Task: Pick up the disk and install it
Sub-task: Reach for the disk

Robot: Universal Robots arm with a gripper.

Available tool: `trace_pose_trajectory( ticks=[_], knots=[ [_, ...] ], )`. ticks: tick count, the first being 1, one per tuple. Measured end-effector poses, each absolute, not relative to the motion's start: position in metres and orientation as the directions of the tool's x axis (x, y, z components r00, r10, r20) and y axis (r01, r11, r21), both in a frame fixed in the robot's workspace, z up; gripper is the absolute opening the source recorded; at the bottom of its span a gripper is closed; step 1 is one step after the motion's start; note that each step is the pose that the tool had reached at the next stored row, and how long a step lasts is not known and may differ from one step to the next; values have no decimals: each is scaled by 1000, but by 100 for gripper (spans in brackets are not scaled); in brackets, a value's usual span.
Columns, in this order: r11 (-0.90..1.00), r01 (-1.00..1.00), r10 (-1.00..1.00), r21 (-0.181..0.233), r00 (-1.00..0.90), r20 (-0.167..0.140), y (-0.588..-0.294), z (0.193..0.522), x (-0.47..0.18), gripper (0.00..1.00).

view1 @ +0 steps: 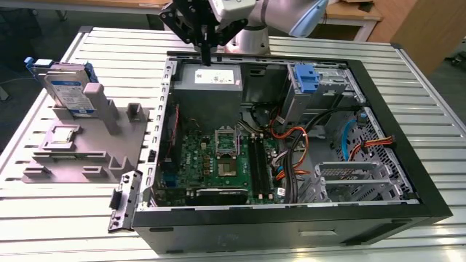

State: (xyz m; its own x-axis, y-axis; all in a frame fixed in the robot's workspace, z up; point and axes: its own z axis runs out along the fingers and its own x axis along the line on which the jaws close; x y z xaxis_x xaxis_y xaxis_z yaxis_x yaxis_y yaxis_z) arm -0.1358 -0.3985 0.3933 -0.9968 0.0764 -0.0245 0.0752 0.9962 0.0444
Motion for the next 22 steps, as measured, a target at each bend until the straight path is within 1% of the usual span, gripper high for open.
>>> trace_pose_trajectory(
  ticks=[6, 22],
  knots=[
    [996, 75, 76, 44, -997, -24, -391, 393, -143, 10],
    [996, 75, 76, 44, -997, -24, -390, 393, -155, 10]
  ],
)
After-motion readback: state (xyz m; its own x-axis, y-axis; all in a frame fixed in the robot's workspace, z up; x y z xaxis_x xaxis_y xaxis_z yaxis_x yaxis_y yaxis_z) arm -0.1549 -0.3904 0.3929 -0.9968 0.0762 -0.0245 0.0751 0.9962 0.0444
